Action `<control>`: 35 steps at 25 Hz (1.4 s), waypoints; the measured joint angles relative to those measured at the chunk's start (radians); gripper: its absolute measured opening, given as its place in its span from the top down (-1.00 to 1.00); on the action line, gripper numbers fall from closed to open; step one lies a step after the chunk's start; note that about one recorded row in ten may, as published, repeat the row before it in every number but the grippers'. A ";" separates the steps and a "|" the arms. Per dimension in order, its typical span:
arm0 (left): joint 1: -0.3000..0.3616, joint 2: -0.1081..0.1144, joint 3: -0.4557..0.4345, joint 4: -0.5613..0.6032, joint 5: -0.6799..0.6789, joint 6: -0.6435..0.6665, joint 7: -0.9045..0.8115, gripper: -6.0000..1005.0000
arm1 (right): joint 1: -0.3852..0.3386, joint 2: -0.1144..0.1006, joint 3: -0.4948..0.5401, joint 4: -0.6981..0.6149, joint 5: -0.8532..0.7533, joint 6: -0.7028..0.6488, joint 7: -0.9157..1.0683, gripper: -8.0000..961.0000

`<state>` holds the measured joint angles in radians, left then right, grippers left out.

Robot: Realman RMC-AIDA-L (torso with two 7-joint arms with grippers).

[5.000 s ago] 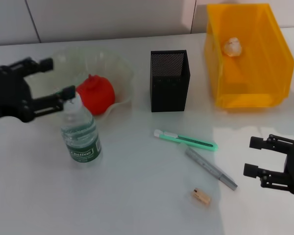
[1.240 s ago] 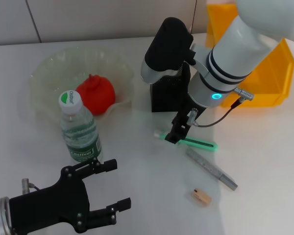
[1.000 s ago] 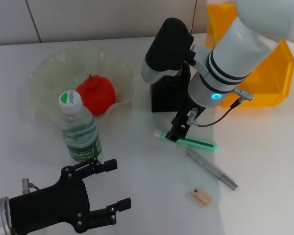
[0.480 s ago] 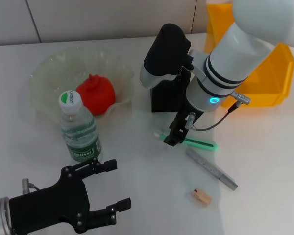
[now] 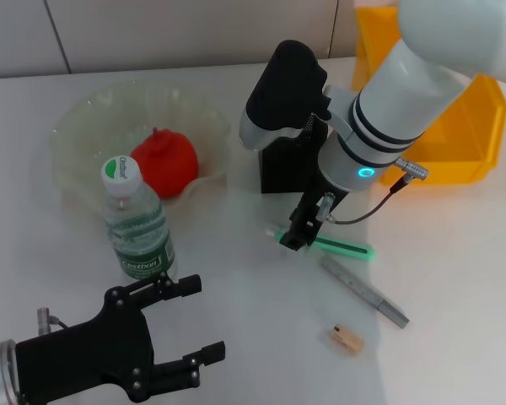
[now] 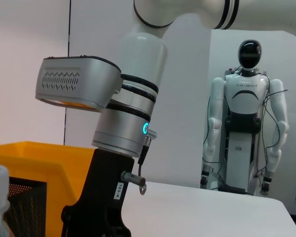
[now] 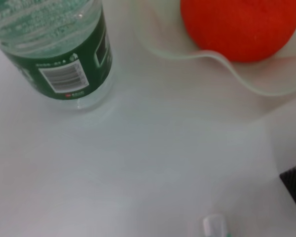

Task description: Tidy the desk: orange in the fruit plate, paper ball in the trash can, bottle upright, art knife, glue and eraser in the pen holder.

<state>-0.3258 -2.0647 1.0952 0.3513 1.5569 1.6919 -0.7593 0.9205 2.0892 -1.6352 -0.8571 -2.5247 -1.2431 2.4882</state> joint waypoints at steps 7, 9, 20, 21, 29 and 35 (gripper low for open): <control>0.001 0.000 0.000 0.000 0.000 0.000 0.000 -0.60 | 0.000 0.000 -0.001 0.001 0.000 0.007 -0.002 0.20; 0.001 0.000 0.000 0.000 0.000 0.000 0.000 -0.60 | 0.000 0.000 -0.001 0.002 0.000 0.007 -0.002 0.20; 0.002 0.000 0.000 0.000 0.000 0.000 0.000 -0.60 | 0.014 0.001 -0.012 0.045 0.002 0.023 -0.003 0.22; 0.002 0.000 0.000 0.000 0.000 0.000 0.000 -0.60 | 0.014 0.001 -0.012 0.045 0.002 0.023 -0.003 0.24; 0.002 0.000 0.000 0.000 0.000 0.001 0.000 -0.60 | 0.015 0.002 -0.012 0.045 0.023 0.024 -0.035 0.56; 0.005 0.002 -0.007 0.000 0.000 0.008 0.000 -0.60 | -0.031 -0.005 0.006 -0.069 0.063 -0.023 -0.042 0.64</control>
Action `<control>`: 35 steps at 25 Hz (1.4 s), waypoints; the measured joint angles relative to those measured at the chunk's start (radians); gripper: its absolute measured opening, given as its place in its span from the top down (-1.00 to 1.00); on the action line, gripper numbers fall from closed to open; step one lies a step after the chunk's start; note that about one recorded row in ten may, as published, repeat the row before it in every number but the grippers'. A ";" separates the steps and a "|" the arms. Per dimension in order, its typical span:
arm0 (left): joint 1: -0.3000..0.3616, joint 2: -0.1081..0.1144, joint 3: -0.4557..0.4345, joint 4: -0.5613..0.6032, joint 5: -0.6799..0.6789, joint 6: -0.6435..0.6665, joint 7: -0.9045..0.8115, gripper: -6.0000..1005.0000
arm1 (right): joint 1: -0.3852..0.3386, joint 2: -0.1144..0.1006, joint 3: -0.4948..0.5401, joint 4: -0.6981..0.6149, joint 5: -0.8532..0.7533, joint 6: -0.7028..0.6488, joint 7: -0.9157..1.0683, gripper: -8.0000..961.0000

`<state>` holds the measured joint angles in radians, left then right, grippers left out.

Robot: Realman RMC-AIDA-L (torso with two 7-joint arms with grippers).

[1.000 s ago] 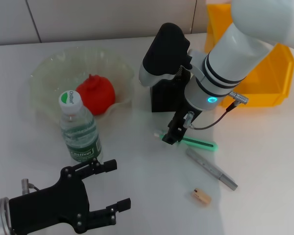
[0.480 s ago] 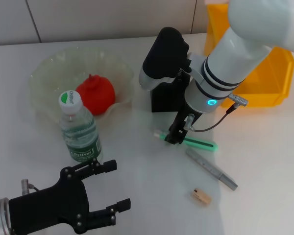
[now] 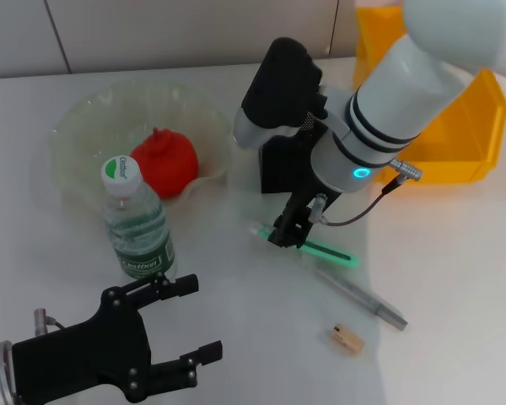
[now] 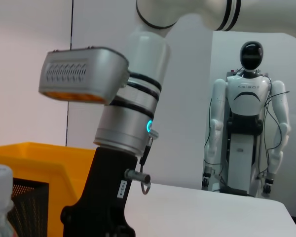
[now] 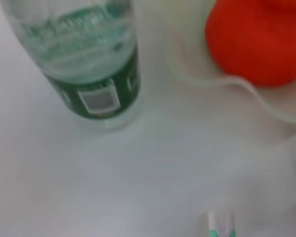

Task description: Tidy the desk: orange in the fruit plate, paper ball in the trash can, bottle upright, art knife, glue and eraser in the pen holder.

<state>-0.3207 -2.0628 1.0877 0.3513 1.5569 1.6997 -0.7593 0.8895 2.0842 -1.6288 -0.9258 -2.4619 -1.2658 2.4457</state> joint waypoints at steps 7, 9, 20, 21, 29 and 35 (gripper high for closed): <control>0.001 0.000 -0.001 0.000 0.000 0.002 -0.001 -0.60 | -0.112 -0.003 0.138 -0.260 0.015 -0.098 -0.013 0.64; 0.000 0.000 0.000 0.000 0.000 0.003 -0.001 -0.60 | -0.160 -0.003 0.195 -0.351 0.053 -0.117 -0.028 0.64; -0.008 0.000 0.002 0.000 0.000 0.005 -0.002 -0.60 | -0.408 -0.002 0.573 -0.495 0.644 -0.042 -0.397 0.64; -0.008 0.000 0.002 0.000 0.000 0.005 -0.002 -0.60 | -0.408 -0.002 0.573 -0.495 0.644 -0.042 -0.397 0.64; -0.010 -0.002 0.005 0.000 0.000 0.005 -0.002 -0.60 | -0.437 -0.004 0.635 -0.030 1.147 0.001 -1.069 0.61; -0.011 -0.002 0.006 0.002 0.000 0.005 -0.002 -0.60 | -0.370 -0.004 0.639 0.273 1.234 -0.024 -1.363 0.57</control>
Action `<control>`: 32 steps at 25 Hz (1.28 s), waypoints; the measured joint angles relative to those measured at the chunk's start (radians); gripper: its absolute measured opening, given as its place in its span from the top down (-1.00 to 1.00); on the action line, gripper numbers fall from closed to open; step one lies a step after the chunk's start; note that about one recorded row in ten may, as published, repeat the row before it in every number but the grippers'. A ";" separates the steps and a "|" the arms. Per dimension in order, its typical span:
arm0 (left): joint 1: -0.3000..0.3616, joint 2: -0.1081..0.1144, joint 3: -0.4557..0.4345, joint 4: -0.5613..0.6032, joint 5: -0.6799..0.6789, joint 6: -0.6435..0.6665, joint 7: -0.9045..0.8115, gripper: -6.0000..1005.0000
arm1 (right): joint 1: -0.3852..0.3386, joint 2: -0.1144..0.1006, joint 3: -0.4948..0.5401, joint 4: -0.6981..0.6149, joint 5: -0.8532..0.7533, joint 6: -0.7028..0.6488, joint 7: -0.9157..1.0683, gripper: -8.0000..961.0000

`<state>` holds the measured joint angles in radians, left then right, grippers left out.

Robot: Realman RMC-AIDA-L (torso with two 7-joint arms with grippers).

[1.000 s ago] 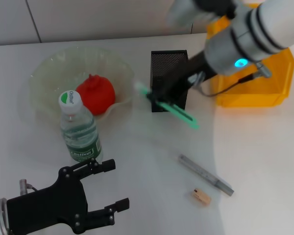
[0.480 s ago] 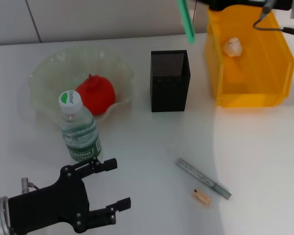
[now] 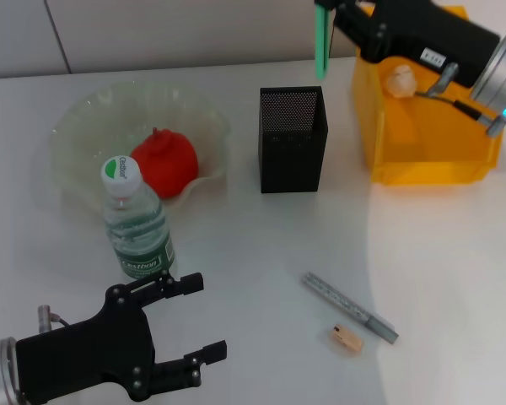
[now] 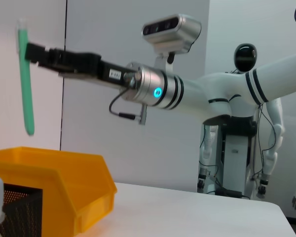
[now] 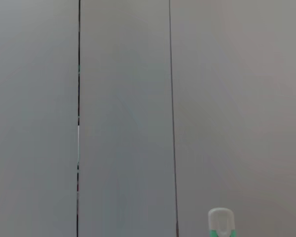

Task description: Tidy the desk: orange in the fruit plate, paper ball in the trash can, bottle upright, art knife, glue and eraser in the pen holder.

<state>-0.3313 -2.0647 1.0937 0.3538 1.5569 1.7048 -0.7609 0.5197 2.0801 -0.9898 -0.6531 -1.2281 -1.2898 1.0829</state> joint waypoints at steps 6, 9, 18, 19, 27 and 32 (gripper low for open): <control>-0.001 0.000 0.000 0.001 0.000 -0.001 0.000 -0.60 | 0.055 -0.001 -0.001 0.120 0.002 0.038 -0.044 0.52; -0.001 0.000 0.000 0.002 0.000 -0.001 0.001 -0.60 | 0.064 0.000 -0.006 0.140 0.000 0.073 -0.055 0.50; 0.002 0.000 0.000 -0.001 0.000 0.004 0.006 -0.60 | 0.090 -0.001 -0.008 0.232 -0.002 0.131 -0.117 0.43; 0.002 0.000 0.000 -0.001 0.000 0.005 0.006 -0.60 | 0.094 0.000 -0.009 0.243 -0.003 0.136 -0.127 0.42; 0.002 0.000 0.000 -0.001 0.000 0.007 0.008 -0.60 | 0.092 0.005 0.000 0.289 0.003 0.146 -0.188 0.36; 0.004 0.000 -0.001 0.000 0.000 0.007 0.009 -0.60 | 0.088 0.006 0.001 0.304 0.005 0.141 -0.191 0.32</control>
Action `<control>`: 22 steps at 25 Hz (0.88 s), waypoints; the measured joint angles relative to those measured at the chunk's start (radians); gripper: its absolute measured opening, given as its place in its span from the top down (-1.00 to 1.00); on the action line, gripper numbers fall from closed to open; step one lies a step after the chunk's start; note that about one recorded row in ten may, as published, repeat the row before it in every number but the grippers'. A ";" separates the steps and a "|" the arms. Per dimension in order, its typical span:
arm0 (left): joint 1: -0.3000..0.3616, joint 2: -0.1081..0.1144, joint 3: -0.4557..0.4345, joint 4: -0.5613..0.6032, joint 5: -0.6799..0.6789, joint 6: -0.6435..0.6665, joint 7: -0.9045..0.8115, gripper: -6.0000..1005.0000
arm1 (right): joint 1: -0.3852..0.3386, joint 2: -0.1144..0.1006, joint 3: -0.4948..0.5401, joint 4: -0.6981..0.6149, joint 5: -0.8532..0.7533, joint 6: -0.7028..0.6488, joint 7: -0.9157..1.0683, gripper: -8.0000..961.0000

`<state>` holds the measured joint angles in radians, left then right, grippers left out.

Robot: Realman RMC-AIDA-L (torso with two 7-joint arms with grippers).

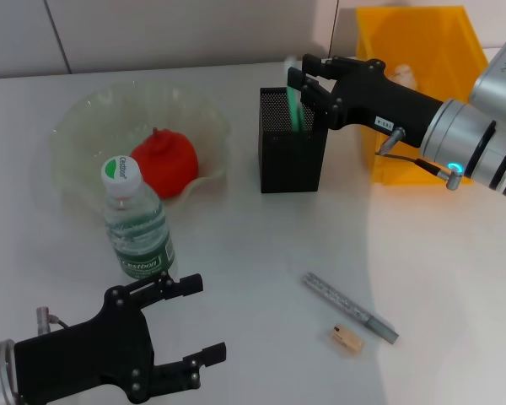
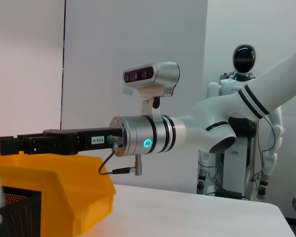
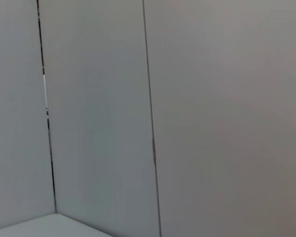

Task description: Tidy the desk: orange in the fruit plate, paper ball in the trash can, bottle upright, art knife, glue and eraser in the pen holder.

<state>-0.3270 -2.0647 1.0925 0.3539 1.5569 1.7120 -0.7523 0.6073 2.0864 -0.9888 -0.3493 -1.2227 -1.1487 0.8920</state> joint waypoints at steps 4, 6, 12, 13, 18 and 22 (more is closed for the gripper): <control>0.001 0.000 0.001 0.004 0.000 0.002 -0.002 -0.60 | -0.006 0.000 0.000 -0.002 0.003 -0.004 0.001 0.29; 0.001 0.000 0.001 0.004 0.000 0.003 -0.002 -0.60 | -0.011 -0.001 0.001 -0.007 0.010 -0.012 0.005 0.28; 0.006 0.002 -0.008 0.007 0.000 0.020 -0.003 -0.60 | -0.111 -0.006 -0.002 -0.175 0.029 -0.152 0.165 0.00; 0.006 0.002 -0.008 0.007 0.000 0.020 -0.003 -0.60 | -0.139 -0.007 -0.005 -0.242 0.016 -0.171 0.228 -0.05; 0.008 0.003 -0.013 0.007 0.000 0.022 -0.003 -0.60 | -0.257 -0.007 -0.001 -0.642 -0.259 -0.225 0.629 -0.09; 0.011 0.007 -0.013 0.007 -0.001 0.024 -0.007 -0.60 | -0.244 -0.007 0.017 -0.940 -0.637 -0.415 0.986 -0.36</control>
<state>-0.3164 -2.0577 1.0798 0.3609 1.5554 1.7361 -0.7593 0.3635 2.0792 -0.9718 -1.2890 -1.8596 -1.5634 1.8776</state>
